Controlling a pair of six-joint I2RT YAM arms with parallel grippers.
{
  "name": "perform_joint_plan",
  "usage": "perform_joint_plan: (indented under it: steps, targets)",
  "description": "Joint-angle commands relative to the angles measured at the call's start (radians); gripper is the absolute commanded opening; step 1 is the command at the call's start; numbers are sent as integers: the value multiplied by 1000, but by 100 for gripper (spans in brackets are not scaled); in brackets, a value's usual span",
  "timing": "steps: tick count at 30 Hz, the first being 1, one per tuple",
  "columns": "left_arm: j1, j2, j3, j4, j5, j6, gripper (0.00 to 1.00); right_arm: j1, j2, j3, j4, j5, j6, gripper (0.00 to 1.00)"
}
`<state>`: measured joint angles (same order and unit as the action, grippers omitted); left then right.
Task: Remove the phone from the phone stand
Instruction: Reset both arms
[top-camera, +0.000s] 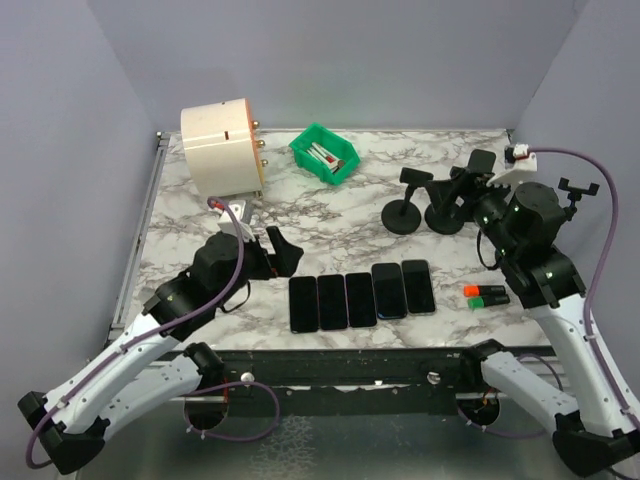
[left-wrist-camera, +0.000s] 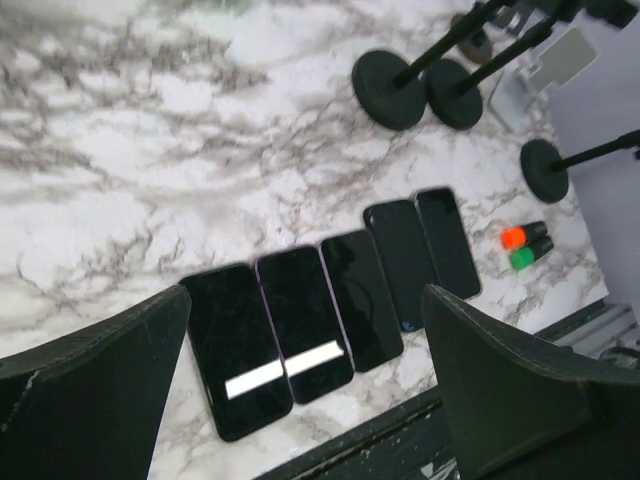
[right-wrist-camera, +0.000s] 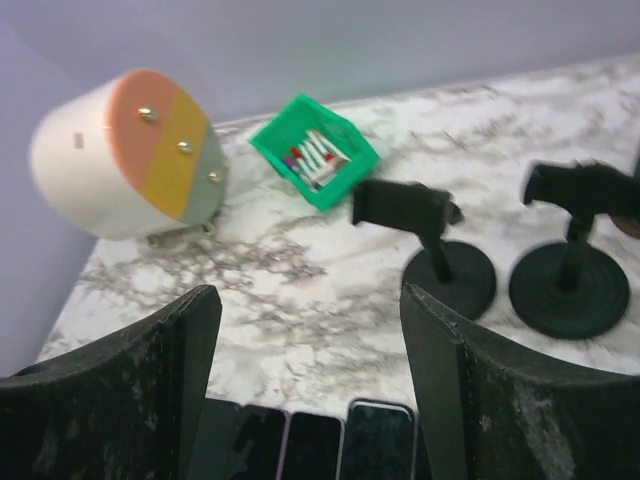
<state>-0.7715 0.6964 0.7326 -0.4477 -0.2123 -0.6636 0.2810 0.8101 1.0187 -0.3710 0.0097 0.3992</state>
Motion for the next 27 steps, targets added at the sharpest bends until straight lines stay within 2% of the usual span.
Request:
perform_joint_plan:
  steps: [1,5,7,13,16,19,21,23,25,27]
  targets:
    - [4,20,158,-25,-72,141,99,164,84,158,11,103,-108,77]
    - [4,71,282,-51,-101,224,99,531,235,307,62,471,-244,79]
    - [3,101,348,-68,-108,263,99,627,309,365,109,592,-291,80]
    - [4,200,621,-88,-174,415,99,641,437,458,286,663,-337,93]
    - [4,238,745,-89,-285,427,99,641,527,588,264,838,-280,93]
    - [4,264,776,-61,-479,334,99,641,592,678,150,1031,-204,94]
    - [3,283,760,-64,-588,248,99,641,598,664,113,1107,-163,99]
    - [3,306,728,-90,-600,171,99,641,583,610,108,1131,-150,100]
    - [3,322,687,-160,-595,33,99,641,573,575,62,1135,-112,100]
    - [4,313,617,-178,-514,-21,99,639,571,567,-29,1136,-45,100]
